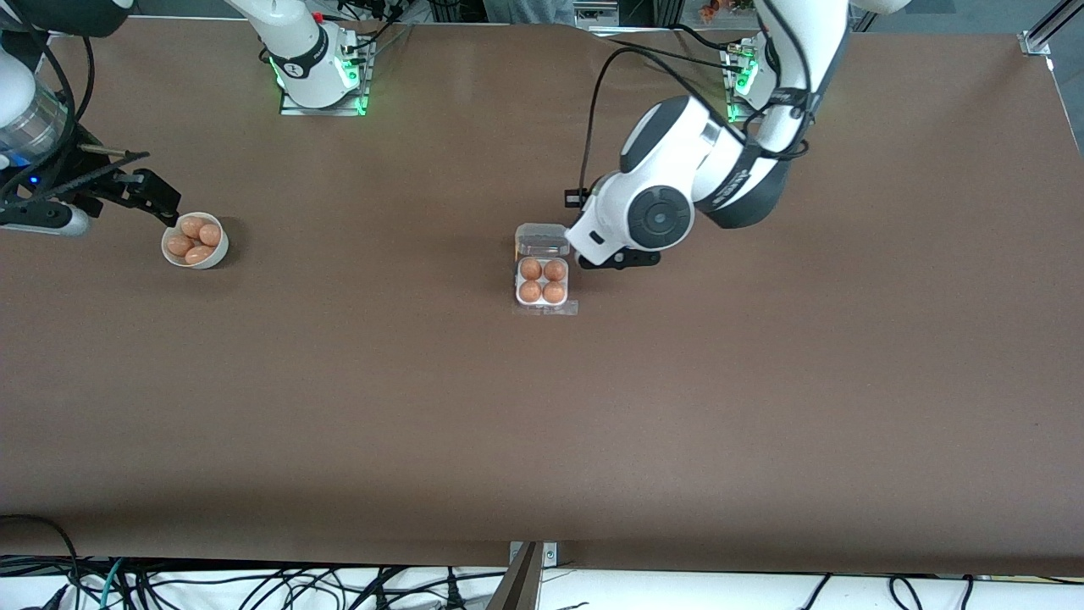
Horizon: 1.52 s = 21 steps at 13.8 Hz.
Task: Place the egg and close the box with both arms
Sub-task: 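Withdraw the right gripper while the left gripper reaches the box lid, then grasp the open lid with the left gripper and fold it shut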
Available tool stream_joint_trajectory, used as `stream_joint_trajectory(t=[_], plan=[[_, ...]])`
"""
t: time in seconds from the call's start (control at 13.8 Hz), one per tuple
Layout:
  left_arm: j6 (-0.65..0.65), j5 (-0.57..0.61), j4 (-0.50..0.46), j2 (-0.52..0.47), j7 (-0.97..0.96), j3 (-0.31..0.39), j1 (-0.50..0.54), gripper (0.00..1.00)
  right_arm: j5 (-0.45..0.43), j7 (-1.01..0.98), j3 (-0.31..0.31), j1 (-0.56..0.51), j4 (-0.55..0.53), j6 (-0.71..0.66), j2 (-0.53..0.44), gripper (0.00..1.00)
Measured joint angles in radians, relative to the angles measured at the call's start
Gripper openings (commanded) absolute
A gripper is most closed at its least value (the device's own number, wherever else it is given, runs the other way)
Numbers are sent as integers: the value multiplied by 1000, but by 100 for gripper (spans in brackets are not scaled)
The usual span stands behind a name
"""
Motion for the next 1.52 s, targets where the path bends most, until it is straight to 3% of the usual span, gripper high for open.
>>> stream_joint_trajectory(t=[0.65, 1.52], plan=[[39, -3, 61, 161, -61, -1, -113, 12, 28, -26, -38, -30, 20, -5, 12, 100], [162, -16, 70, 185, -195, 0, -140, 9, 56, -26, -36, -25, 61, -26, 42, 100]])
